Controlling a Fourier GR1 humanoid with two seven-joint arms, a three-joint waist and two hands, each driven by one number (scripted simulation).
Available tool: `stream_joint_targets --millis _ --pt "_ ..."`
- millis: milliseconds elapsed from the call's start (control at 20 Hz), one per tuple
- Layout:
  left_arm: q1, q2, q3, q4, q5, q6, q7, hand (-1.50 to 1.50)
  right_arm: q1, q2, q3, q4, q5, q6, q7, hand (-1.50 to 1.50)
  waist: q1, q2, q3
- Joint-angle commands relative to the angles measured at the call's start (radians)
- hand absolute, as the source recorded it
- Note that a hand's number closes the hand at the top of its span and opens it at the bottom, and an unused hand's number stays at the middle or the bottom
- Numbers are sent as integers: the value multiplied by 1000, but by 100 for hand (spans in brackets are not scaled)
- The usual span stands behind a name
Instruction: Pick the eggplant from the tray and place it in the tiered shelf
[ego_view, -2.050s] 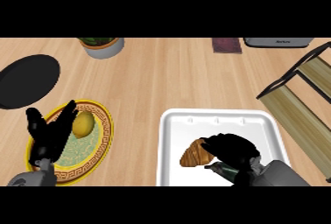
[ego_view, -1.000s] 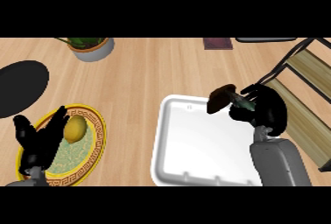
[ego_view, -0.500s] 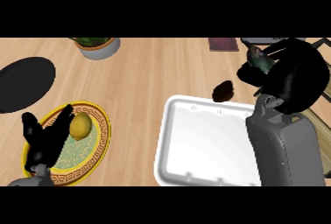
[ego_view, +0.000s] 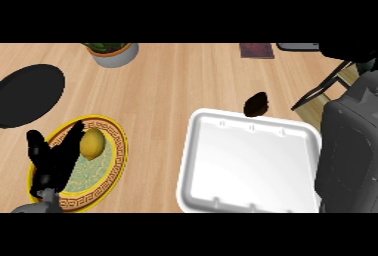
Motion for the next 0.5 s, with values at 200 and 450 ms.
stream_joint_targets --millis 200,450 --pt "8 -36 -28 57 -16 -11 -45 0 -194 -147 -228 13 -21 249 40 150 -3 8 -5" --pt "32 -36 -32 5 -13 -11 -14 0 -206 -248 -349 23 -89 332 -74 150 1 7 -4"
